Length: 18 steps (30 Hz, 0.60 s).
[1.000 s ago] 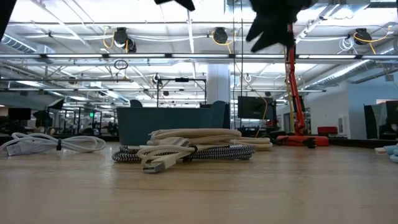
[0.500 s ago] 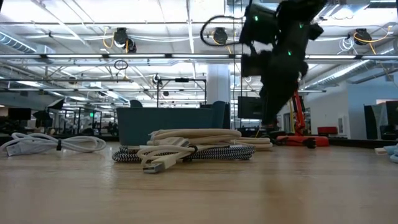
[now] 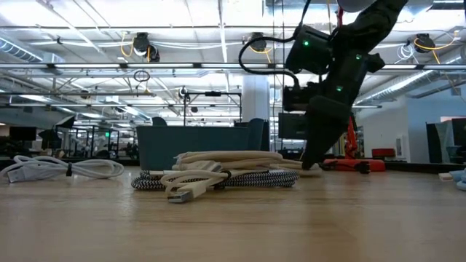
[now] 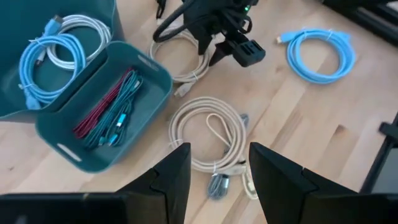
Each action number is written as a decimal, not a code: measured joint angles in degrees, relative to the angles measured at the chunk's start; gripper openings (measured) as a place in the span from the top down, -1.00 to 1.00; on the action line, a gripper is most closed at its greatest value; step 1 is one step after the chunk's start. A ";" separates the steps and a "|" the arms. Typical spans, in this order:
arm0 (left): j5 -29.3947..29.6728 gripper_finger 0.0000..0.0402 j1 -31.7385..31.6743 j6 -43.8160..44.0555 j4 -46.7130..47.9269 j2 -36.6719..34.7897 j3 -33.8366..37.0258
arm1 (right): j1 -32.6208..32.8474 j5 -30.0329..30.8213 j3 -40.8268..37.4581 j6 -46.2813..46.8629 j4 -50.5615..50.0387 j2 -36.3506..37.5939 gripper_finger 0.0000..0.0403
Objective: Pick & Place USB Port
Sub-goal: Put the top brown HDMI cable into the top blue bin
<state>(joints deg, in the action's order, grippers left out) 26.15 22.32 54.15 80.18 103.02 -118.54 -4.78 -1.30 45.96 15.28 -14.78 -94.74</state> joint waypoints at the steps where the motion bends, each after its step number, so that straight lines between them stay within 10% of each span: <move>1: 0.33 0.19 0.15 -0.32 0.38 0.00 0.00 | -0.02 0.05 -0.14 1.48 -0.31 -0.55 0.34; 8: 2.81 0.19 0.33 -3.14 0.81 0.00 0.00 | 0.47 -0.50 -0.20 12.35 -2.86 -1.57 0.94; 18: 3.45 0.19 0.16 -6.08 0.44 0.00 0.00 | 3.40 -1.60 -0.43 27.85 -3.94 5.64 0.98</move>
<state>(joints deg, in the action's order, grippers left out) 29.61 22.48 48.07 80.62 103.02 -118.54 -1.38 -2.90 45.53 43.13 -18.71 -89.10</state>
